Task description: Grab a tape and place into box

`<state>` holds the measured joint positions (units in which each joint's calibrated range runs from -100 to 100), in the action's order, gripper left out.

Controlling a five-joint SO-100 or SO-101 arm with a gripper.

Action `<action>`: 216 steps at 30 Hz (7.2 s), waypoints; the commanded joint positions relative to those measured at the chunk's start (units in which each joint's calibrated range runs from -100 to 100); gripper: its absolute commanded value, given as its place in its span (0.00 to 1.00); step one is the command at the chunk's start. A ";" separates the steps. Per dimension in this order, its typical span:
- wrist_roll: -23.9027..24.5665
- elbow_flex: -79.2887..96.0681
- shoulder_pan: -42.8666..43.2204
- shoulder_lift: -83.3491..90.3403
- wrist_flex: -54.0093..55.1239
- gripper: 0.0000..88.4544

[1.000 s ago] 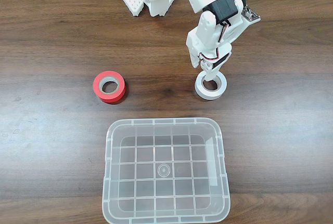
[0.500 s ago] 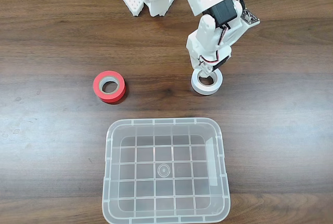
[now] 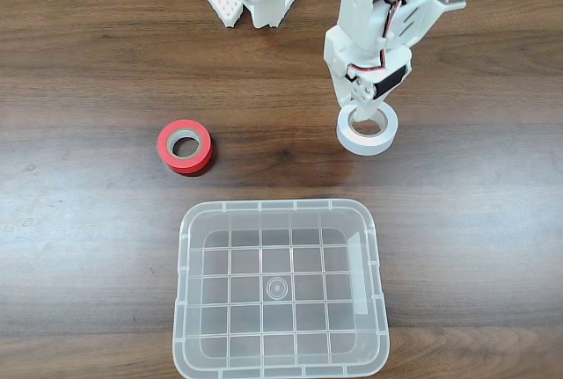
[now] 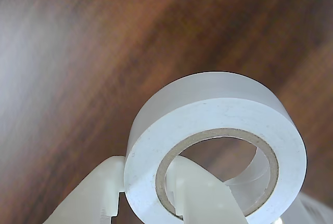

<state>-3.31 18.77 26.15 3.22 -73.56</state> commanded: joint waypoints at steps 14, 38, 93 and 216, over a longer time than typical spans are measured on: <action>-4.17 -25.91 -17.81 14.32 -6.92 0.01; -3.65 -66.82 -23.00 -33.63 1.64 0.01; 0.26 -55.70 -17.29 4.02 -26.44 0.01; 4.26 78.69 -22.49 95.49 8.06 0.02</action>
<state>0.76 98.29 3.98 98.07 -66.10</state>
